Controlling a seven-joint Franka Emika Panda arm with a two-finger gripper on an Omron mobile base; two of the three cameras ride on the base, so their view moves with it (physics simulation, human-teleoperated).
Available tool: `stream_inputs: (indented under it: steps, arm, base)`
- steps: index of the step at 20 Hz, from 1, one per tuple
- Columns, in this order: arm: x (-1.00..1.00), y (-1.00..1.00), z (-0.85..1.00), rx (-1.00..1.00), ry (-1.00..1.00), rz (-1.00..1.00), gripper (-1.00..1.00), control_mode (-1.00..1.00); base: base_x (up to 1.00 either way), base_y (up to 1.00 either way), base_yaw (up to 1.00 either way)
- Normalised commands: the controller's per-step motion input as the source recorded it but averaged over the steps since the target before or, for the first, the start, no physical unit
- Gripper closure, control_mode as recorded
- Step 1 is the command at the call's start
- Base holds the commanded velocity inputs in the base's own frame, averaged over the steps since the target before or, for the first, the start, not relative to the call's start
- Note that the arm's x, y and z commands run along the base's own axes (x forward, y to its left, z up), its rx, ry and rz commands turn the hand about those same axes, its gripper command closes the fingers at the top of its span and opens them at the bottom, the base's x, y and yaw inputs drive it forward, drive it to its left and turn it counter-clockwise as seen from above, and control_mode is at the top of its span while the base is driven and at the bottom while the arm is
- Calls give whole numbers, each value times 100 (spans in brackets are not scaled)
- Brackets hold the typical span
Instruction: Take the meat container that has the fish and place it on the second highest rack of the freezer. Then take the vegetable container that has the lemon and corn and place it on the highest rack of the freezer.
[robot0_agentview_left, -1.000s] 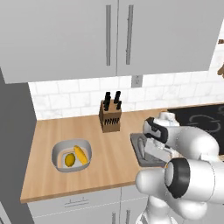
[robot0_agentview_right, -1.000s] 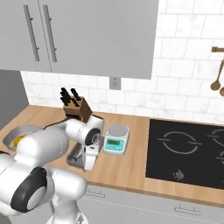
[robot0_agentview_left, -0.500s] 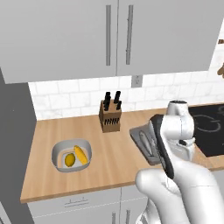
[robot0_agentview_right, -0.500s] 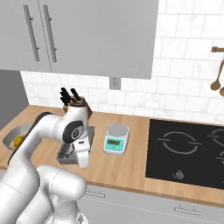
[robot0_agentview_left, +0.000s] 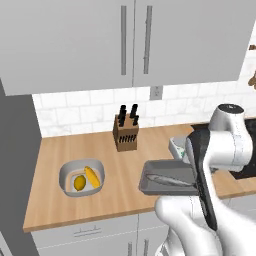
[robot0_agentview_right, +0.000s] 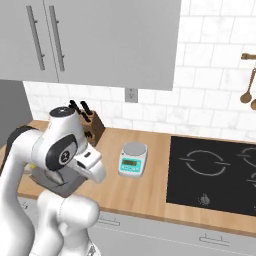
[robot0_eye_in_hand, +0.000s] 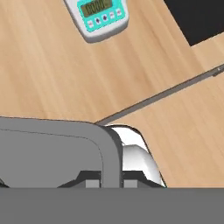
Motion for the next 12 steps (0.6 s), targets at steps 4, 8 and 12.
stream_inputs:
  steps: [4,8,12]
  arm:
    - [0,-10,100,18,0,78,100,-100]
    - [0,-4,97,26,0,74,100,-100]
    - [3,-16,76,26,1,58,100,-100]
  base:
    - [0,0,0]
    - [0,0,0]
    - [0,0,0]
